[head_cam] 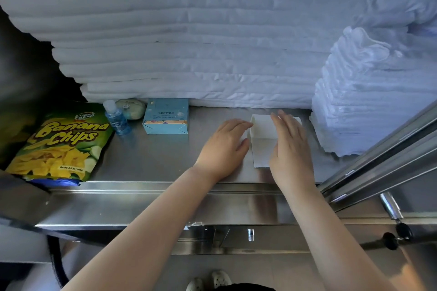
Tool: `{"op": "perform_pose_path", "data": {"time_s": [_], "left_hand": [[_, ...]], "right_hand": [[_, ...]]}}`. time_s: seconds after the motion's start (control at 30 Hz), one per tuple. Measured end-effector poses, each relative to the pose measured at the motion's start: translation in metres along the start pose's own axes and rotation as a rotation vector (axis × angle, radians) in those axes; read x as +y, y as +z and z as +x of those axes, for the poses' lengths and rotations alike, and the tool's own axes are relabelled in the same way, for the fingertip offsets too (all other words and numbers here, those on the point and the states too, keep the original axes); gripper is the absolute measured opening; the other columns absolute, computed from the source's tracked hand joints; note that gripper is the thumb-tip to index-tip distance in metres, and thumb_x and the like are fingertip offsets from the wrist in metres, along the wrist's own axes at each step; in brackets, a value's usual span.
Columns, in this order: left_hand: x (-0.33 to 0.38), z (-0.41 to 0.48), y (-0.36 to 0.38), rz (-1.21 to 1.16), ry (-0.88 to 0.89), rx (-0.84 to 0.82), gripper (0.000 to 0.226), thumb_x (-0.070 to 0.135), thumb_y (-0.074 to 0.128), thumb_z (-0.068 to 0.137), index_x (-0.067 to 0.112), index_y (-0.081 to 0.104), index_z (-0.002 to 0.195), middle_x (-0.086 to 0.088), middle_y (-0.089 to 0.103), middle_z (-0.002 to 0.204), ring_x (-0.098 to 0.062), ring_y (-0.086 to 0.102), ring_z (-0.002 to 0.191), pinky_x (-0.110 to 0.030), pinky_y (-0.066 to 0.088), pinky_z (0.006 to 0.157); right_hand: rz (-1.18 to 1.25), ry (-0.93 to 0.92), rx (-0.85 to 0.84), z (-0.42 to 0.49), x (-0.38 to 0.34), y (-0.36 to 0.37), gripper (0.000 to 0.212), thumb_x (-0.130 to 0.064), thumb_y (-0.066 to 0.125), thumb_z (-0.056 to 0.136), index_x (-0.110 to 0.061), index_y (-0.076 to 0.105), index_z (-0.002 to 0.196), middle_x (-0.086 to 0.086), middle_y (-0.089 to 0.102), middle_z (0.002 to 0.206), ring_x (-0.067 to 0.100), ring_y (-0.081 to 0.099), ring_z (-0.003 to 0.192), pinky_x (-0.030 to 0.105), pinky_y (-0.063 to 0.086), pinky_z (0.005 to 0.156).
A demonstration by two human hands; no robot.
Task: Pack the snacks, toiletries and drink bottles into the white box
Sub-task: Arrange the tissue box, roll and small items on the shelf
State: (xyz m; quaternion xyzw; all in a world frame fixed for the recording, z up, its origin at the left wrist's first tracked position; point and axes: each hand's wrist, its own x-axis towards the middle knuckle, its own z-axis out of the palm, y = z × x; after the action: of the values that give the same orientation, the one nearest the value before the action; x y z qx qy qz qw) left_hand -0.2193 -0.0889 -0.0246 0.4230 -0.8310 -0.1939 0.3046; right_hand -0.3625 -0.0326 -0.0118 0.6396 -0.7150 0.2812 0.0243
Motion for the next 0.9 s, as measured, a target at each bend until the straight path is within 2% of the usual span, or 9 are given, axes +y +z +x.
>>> {"op": "perform_pose_path", "data": {"time_s": [0.1,0.2,0.27,0.33,0.47,0.63,0.7,0.8,0.9], "left_hand": [[0.001,0.000,0.004,-0.028,-0.028,-0.016,0.030,0.013,0.051,0.092,0.011,0.059,0.121,-0.002,0.057,0.124,-0.016,0.045,0.120,-0.015,0.028,0.096],[-0.001,-0.003,0.005,-0.041,-0.070,0.002,0.022,0.012,0.050,0.091,0.011,0.062,0.109,-0.002,0.058,0.117,-0.015,0.049,0.112,-0.014,0.032,0.086],[-0.003,-0.004,0.006,-0.036,-0.091,0.015,0.018,0.008,0.050,0.089,0.010,0.060,0.104,-0.004,0.058,0.114,-0.018,0.051,0.107,-0.016,0.034,0.080],[-0.004,-0.005,0.006,-0.023,-0.101,0.026,0.017,0.006,0.049,0.088,0.009,0.058,0.102,-0.005,0.057,0.112,-0.020,0.052,0.104,-0.018,0.034,0.076],[-0.006,-0.008,0.007,-0.016,-0.104,0.019,0.019,0.003,0.048,0.086,0.009,0.056,0.103,-0.005,0.057,0.112,-0.020,0.052,0.103,-0.022,0.037,0.079],[-0.008,-0.009,0.007,-0.020,-0.097,0.015,0.018,0.004,0.048,0.086,0.009,0.058,0.101,-0.005,0.059,0.108,-0.019,0.052,0.102,-0.021,0.037,0.078],[-0.009,-0.009,0.007,-0.022,-0.097,0.008,0.018,0.004,0.049,0.087,0.009,0.059,0.101,-0.004,0.060,0.106,-0.018,0.052,0.102,-0.018,0.034,0.077],[-0.011,-0.009,0.008,-0.027,-0.101,0.004,0.017,0.006,0.050,0.088,0.010,0.060,0.102,-0.003,0.061,0.106,-0.017,0.050,0.104,-0.015,0.032,0.077],[-0.011,-0.009,0.008,-0.027,-0.100,0.007,0.017,0.006,0.051,0.088,0.010,0.060,0.102,-0.003,0.061,0.106,-0.017,0.050,0.105,-0.015,0.032,0.078]], "right_hand": [[-0.022,-0.010,-0.052,-0.005,0.002,0.000,0.062,0.018,0.043,0.079,-0.003,0.043,0.138,0.014,0.042,0.144,0.032,0.034,0.136,0.045,0.032,0.110],[-0.027,0.002,-0.002,-0.013,0.002,-0.003,0.065,0.019,0.045,0.069,-0.003,0.051,0.130,0.015,0.052,0.130,0.037,0.046,0.120,0.042,0.039,0.100],[-0.013,0.016,0.042,-0.016,0.000,-0.006,0.065,0.019,0.044,0.067,-0.004,0.054,0.126,0.015,0.054,0.122,0.036,0.048,0.113,0.040,0.039,0.097],[-0.011,0.004,0.046,-0.015,-0.001,-0.007,0.065,0.020,0.044,0.068,-0.004,0.053,0.127,0.015,0.052,0.127,0.035,0.046,0.118,0.037,0.036,0.101],[0.003,-0.050,-0.057,-0.014,-0.002,-0.008,0.065,0.022,0.044,0.074,-0.002,0.046,0.135,0.014,0.046,0.139,0.032,0.038,0.132,0.043,0.033,0.110],[0.040,-0.051,0.017,-0.021,-0.003,-0.016,0.055,0.020,0.050,0.071,-0.006,0.057,0.119,0.010,0.057,0.116,0.032,0.051,0.108,0.040,0.048,0.089],[0.013,-0.051,-0.003,-0.022,-0.003,-0.018,0.053,0.018,0.050,0.073,-0.007,0.057,0.120,0.010,0.054,0.121,0.031,0.049,0.112,0.038,0.045,0.093],[-0.014,-0.098,-0.128,-0.021,-0.002,-0.020,0.059,0.015,0.048,0.074,-0.005,0.051,0.129,0.010,0.047,0.136,0.029,0.040,0.128,0.035,0.034,0.105],[-0.032,-0.118,-0.143,-0.021,-0.003,-0.027,0.060,0.014,0.051,0.071,-0.007,0.053,0.127,0.008,0.054,0.125,0.029,0.046,0.117,0.038,0.042,0.097]]}}
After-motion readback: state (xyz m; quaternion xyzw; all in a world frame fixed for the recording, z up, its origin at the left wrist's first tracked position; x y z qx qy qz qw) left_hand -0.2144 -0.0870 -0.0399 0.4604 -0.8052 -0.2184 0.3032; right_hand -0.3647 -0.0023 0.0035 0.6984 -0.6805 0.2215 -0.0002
